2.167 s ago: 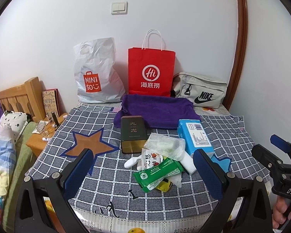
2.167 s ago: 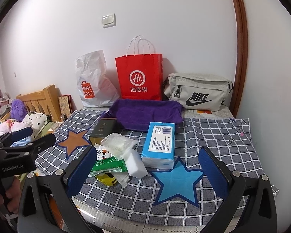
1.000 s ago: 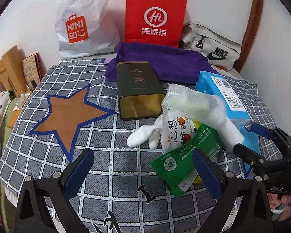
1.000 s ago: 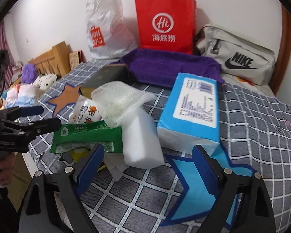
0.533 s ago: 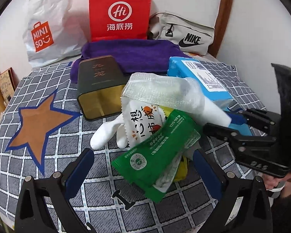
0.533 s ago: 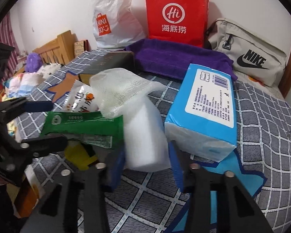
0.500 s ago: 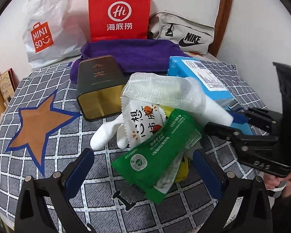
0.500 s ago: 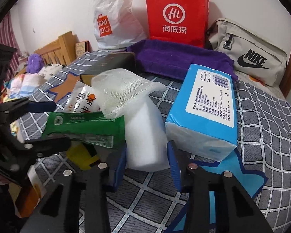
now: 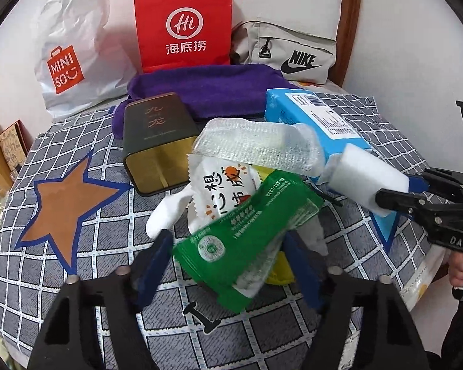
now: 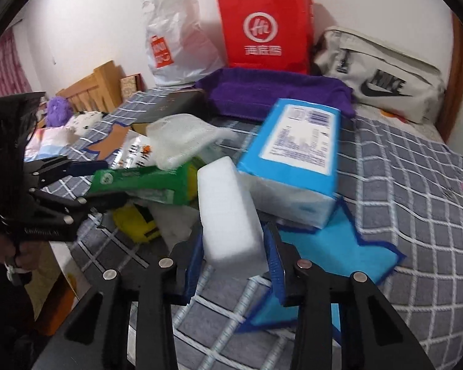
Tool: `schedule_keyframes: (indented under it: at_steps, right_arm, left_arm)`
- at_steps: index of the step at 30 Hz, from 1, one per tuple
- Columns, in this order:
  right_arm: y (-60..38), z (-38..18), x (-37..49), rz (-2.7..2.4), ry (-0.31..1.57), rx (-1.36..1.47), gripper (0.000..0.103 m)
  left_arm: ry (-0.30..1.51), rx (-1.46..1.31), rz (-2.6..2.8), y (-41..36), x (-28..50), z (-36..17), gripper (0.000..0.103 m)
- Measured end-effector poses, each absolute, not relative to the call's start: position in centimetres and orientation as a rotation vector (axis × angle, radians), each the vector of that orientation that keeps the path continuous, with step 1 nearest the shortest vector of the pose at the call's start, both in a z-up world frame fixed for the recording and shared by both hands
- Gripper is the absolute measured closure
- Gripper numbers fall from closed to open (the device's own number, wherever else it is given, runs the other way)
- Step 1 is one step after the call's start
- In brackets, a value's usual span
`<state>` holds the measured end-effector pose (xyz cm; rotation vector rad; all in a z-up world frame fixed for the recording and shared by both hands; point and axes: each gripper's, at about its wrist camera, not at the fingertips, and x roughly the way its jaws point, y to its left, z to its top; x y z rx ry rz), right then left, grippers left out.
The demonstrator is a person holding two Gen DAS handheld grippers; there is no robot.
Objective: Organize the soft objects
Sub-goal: 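Close the left gripper on the green snack packet while the right gripper holds the foam block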
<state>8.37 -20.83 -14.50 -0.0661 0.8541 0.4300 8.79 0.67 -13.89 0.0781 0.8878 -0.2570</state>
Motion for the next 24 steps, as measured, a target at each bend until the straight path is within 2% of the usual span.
schedule_keyframes:
  at_steps: [2, 5, 11, 16, 18, 21, 22, 24]
  right_arm:
    - [-21.8, -14.7, 8.2, 0.4, 0.869, -0.06, 0.065]
    - [-23.0, -15.3, 8.1, 0.367, 0.9, -0.035, 0.065]
    - [-23.3, -16.4, 8.4, 0.354, 0.914, -0.013, 0.062]
    - [-22.9, -17.1, 9.2, 0.354, 0.913, 0.0, 0.053]
    - [-22.9, -17.2, 9.3, 0.353, 0.901, 0.006, 0.053]
    - [-22.8, -17.0, 9.2, 0.359, 0.884, -0.002, 0.064]
    - [-22.9, -16.8, 9.2, 0.358, 0.88, 0.0, 0.064]
    - [-23.2, -16.2, 9.0, 0.373, 0.867, 0.024, 0.064]
  left_arm:
    - [0.893, 0.074, -0.262, 0.6, 8.5, -13.8, 0.047]
    - [0.89, 0.064, -0.276, 0.9, 7.8, -13.5, 0.048]
    - [0.905, 0.041, -0.295, 1.0, 7.6, -13.5, 0.049]
    - [0.933, 0.065, -0.307, -0.1, 8.0, -14.4, 0.043]
    - [0.941, 0.082, -0.302, -0.5, 8.1, -14.7, 0.042]
    - [0.939, 0.083, -0.306, -0.6, 8.1, -14.8, 0.043]
    - [0.936, 0.08, -0.311, -0.6, 8.1, -14.7, 0.05]
    - [0.924, 0.062, -0.327, -0.3, 7.9, -14.2, 0.054]
